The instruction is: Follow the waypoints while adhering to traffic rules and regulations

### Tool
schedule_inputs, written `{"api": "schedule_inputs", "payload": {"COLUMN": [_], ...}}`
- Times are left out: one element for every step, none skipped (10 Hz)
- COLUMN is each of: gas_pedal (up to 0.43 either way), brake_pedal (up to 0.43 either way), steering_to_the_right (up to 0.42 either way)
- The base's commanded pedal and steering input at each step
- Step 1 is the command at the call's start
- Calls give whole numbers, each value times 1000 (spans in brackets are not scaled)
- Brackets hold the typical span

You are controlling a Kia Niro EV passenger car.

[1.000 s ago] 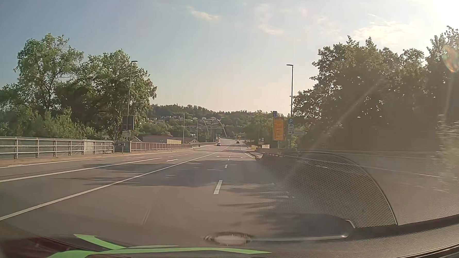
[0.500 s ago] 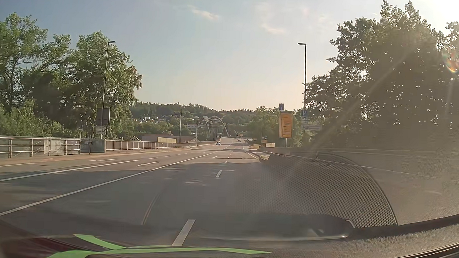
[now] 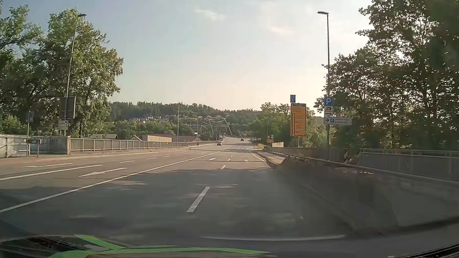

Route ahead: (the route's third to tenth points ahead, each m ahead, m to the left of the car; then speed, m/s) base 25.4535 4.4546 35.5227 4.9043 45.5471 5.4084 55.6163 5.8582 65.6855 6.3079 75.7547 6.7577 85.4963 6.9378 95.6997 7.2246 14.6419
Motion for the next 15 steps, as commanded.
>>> {"api": "schedule_inputs", "payload": {"gas_pedal": [67,79,87,98,110,110,110,110,110,110,110,110,110,110,110], "brake_pedal": [0,0,0,0,0,0,0,0,0,0,0,0,0,0,0], "steering_to_the_right": [-10,-7,-2,0,0,-1,-1,-1,-1,-1,-3,-3,-3,-3,-3]}}
